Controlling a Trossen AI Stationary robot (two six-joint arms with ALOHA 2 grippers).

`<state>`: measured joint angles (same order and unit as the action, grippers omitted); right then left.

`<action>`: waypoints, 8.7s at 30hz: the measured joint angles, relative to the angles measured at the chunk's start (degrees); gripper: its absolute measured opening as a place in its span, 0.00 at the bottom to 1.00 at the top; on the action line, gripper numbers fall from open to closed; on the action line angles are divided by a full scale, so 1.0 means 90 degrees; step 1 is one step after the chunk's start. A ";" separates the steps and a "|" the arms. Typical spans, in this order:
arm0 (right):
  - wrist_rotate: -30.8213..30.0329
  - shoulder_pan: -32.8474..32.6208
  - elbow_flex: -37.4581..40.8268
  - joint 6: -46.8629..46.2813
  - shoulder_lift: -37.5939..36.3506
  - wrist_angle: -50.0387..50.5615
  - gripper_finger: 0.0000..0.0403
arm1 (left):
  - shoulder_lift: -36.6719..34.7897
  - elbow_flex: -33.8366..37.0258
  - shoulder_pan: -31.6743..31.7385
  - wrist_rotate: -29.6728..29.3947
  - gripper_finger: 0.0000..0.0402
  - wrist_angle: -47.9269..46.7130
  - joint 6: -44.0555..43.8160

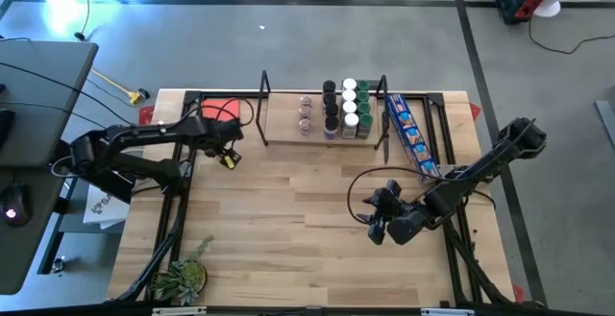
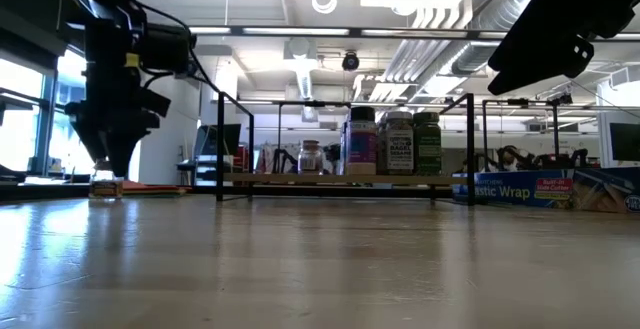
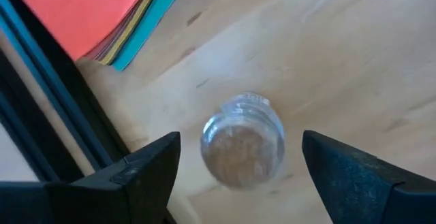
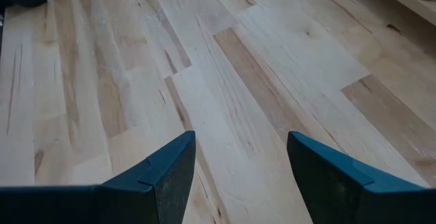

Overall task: Shelf spices
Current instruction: Put the brown seasoning bottle on the shelf aligned with the other brown seasoning bottles, then adjust the brown seasoning bottle on the shelf, then return to Home Position

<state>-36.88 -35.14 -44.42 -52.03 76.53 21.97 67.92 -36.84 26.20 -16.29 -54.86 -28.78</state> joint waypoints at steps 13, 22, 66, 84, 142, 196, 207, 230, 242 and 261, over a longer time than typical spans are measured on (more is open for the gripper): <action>0.0001 0.0000 0.0000 0.0000 0.0002 0.0000 0.56 | 0.0447 0.0085 0.0083 0.0715 0.57 0.0312 0.0128; -0.0062 0.0000 0.0000 0.0119 0.0002 0.0000 0.56 | 0.0382 -0.0248 -0.1185 0.1792 0.41 0.0393 -0.0567; -0.0019 0.0061 0.0000 0.0183 0.0002 -0.0029 0.56 | 0.5651 -0.7334 -0.0780 0.1024 0.47 -0.0859 0.1579; -0.0019 0.0061 0.0000 0.0173 0.0002 -0.0029 0.56 | 0.5651 -0.7334 -0.0697 0.1185 0.48 -0.0562 0.1541; -0.0076 -0.0195 -0.0002 0.0168 0.0000 -0.0046 0.56 | 0.4604 -0.7337 -0.0318 0.0613 0.56 -0.1292 0.1402; -0.0233 -0.0227 -0.0002 0.0114 0.0002 -0.0046 0.56 | 0.5810 -0.7329 0.0337 0.0230 0.08 0.0116 0.1687; -0.1064 -0.0814 -0.0002 -0.0189 -0.1550 0.1871 0.56 | 0.3700 -0.7325 -0.0392 0.0215 0.08 -0.0423 0.2573; 0.0478 0.0437 0.2958 0.3121 -0.7490 -0.0343 0.22 | -0.4718 0.0353 -0.4526 -0.2385 0.04 0.3414 -0.0275; 0.2830 0.1757 0.3129 0.3539 -0.8375 -0.0589 0.00 | -0.7205 0.1432 -0.4063 -0.1786 0.00 0.3089 0.0315; 0.3682 0.2204 0.4874 0.4256 -0.8378 -0.3047 0.00 | -0.7520 0.3169 -0.4065 -0.0892 0.00 0.5131 0.1562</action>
<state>-3.75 -15.30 -0.56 -13.72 1.13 -5.45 0.24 -8.32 -10.39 -24.32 -8.68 -14.73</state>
